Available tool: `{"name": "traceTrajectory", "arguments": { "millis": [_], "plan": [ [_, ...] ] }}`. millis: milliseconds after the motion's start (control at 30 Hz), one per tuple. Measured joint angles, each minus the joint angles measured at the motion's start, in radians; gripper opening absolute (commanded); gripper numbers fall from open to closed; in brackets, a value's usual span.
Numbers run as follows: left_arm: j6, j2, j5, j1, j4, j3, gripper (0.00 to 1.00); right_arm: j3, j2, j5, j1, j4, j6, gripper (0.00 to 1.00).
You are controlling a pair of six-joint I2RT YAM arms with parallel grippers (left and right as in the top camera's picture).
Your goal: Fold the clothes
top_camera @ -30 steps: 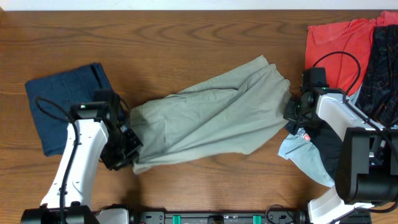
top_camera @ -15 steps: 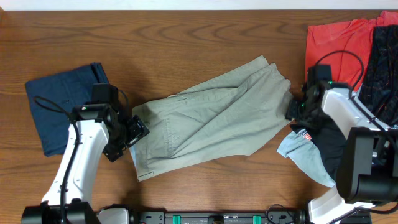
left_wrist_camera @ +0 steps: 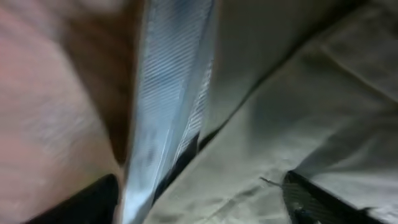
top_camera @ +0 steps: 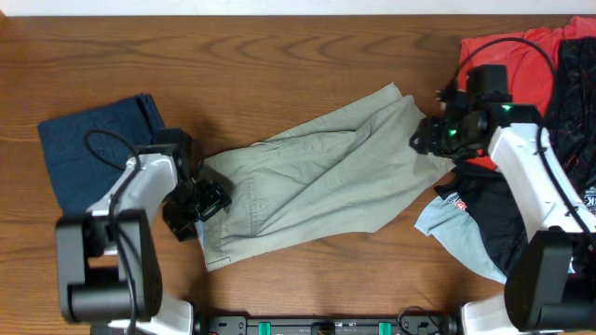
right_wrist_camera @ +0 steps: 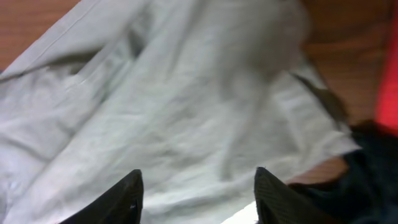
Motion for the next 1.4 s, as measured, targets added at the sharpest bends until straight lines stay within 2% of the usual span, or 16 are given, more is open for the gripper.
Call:
{"name": "traceTrajectory", "arguments": {
  "millis": [200,267,367,467,667,800,967,1133,1267,1400],
  "plan": [
    [0.037,0.042,0.092,-0.014,0.015,0.006,0.07,0.000,0.006,-0.020,0.083,0.003,-0.021,0.49],
    [0.065,0.042,0.109,-0.024,0.011,0.009,0.06,0.000,0.021,-0.024,0.109,0.005,-0.024,0.46],
    [0.098,0.042,0.112,-0.029,-0.028,0.010,0.06,-0.002,0.053,-0.027,0.144,0.007,-0.032,0.29],
    [0.124,0.041,0.111,-0.029,-0.129,0.037,0.06,-0.003,0.101,-0.036,0.185,0.008,-0.032,0.18],
    [0.146,-0.047,0.109,-0.029,-0.309,0.195,0.06,-0.004,0.222,-0.129,0.303,0.014,-0.031,0.08],
    [0.148,-0.145,0.125,-0.032,-0.379,0.310,0.06,-0.004,0.315,-0.207,0.423,0.055,-0.031,0.08],
    [0.150,-0.258,0.232,-0.034,-0.378,0.378,0.06,-0.001,0.386,-0.312,0.587,0.171,-0.007,0.10],
    [0.151,-0.326,0.359,-0.034,-0.354,0.378,0.06,0.009,0.409,-0.363,0.701,0.286,0.036,0.20],
    [0.151,-0.358,0.423,-0.034,-0.316,0.378,0.06,0.031,0.410,-0.353,0.727,0.274,0.053,0.29],
    [0.150,-0.372,0.450,-0.034,-0.286,0.378,0.06,0.086,0.411,-0.285,0.705,0.147,0.052,0.34]
  ]
}}
